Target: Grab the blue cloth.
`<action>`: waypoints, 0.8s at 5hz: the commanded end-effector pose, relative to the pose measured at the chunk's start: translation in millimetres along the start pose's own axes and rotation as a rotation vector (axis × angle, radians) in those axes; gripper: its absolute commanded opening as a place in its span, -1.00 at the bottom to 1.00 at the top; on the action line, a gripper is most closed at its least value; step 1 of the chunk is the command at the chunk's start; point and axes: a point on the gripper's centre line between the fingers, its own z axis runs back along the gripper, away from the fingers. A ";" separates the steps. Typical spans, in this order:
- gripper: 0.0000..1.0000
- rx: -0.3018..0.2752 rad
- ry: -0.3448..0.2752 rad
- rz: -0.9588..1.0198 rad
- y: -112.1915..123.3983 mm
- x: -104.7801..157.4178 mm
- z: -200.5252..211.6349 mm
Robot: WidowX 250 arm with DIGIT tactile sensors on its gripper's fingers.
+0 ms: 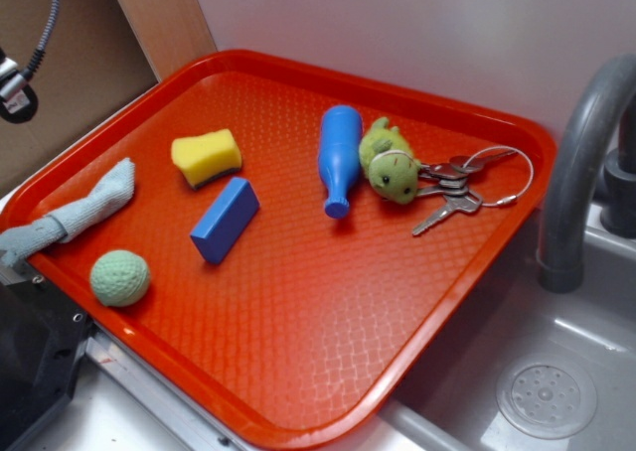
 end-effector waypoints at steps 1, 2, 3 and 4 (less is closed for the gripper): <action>1.00 0.112 -0.012 -0.013 -0.2 -14.8 -65.5; 1.00 0.159 0.015 -0.039 11.6 -17.0 -88.5; -1.00 0.189 0.016 -0.054 19.0 -14.4 -92.6; -1.00 0.184 0.001 -0.044 21.9 -10.6 -89.7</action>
